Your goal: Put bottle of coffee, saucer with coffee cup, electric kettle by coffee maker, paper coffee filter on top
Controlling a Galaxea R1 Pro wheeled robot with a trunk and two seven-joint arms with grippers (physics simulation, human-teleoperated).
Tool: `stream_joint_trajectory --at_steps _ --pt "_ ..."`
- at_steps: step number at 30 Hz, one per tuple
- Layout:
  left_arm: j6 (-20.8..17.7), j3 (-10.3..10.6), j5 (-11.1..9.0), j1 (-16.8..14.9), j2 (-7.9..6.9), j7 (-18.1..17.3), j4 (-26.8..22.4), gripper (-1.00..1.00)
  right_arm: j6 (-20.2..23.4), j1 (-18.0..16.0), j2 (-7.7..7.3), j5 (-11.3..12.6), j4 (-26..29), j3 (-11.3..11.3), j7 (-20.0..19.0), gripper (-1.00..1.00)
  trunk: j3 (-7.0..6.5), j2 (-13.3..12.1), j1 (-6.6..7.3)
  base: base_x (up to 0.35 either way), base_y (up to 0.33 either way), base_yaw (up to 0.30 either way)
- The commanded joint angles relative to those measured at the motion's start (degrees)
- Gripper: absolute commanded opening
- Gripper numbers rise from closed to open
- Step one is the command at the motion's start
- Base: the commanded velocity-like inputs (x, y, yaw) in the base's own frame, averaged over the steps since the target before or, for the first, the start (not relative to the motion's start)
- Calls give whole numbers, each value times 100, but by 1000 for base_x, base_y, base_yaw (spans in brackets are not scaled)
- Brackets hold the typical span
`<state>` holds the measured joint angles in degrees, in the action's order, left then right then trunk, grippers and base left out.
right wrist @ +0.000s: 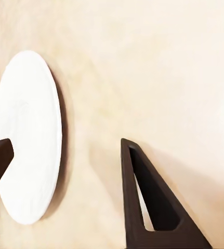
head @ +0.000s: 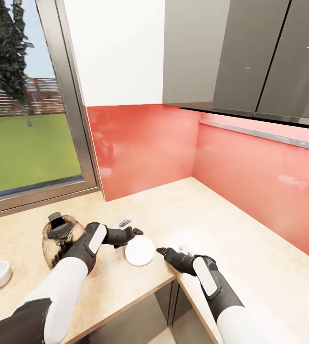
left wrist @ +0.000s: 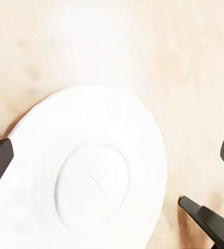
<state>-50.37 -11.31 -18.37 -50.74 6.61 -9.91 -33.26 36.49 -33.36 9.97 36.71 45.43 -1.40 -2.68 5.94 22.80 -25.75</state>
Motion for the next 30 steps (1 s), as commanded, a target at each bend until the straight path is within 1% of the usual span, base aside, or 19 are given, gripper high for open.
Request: stream_joint_trajectory --at_steps 1,6,9,30 --pt "-34 -46 44 -6 14 -37 -1 100 33 -4 3 -23 7 42 -13 100 13 12 -4 0 0 0" --pt "-34 -46 44 -6 68 -37 3 100 33 -4 3 -22 17 264 -13 100 13 12 -4 0 0 0" --pt "-34 -46 44 -6 80 -38 3 100 33 -4 3 -22 18 311 -13 100 13 12 -4 0 0 0" --pt "-54 -59 28 -6 93 -75 4 100 33 -4 3 -15 28 333 -17 100 13 12 -4 0 0 0"
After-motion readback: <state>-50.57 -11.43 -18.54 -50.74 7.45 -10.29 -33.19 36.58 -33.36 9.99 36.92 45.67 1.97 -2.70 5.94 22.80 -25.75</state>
